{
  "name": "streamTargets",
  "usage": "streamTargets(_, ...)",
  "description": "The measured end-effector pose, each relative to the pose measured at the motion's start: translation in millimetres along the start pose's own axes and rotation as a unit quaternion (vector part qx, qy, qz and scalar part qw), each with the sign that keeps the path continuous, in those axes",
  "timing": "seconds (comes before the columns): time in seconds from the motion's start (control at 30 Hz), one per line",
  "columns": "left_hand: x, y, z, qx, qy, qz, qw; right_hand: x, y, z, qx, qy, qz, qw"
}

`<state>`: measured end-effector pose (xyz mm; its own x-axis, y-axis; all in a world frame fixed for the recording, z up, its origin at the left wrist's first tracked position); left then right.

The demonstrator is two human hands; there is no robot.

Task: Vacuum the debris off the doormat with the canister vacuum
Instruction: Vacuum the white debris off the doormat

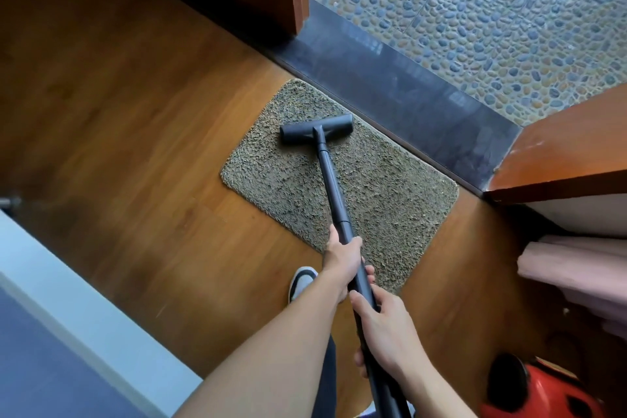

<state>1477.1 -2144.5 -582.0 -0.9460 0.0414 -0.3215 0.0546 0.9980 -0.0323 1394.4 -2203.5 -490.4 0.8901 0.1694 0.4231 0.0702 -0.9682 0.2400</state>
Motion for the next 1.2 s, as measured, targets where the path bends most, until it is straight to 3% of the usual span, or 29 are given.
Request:
streamTargets(0.4,86,-14,-31,-0.031,-0.012,0.018,0.999,-70,9,-44,0.0,-0.008,-0.015,1.0)
streamTargets(1.0,-60,-8,46,-0.03,-0.039,0.01,0.999,57,11,44,-0.011,0.017,0.003,1.0)
streamTargets(1.2,-56,-11,45,-0.024,-0.029,-0.005,0.999,51,14,45,-0.004,0.015,0.004,1.0)
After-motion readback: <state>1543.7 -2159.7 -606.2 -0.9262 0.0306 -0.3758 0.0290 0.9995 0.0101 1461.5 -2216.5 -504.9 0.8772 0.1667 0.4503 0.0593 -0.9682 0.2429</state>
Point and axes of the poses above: each hand's wrist, its own z-axis towards the middle knuckle, its own y-axis out of the back of the hand, x = y × z, the point moved 3 cm from there along z, towards the middle knuckle, and after that the axes turned 4 degrees about -z, right-handed, at the moved point
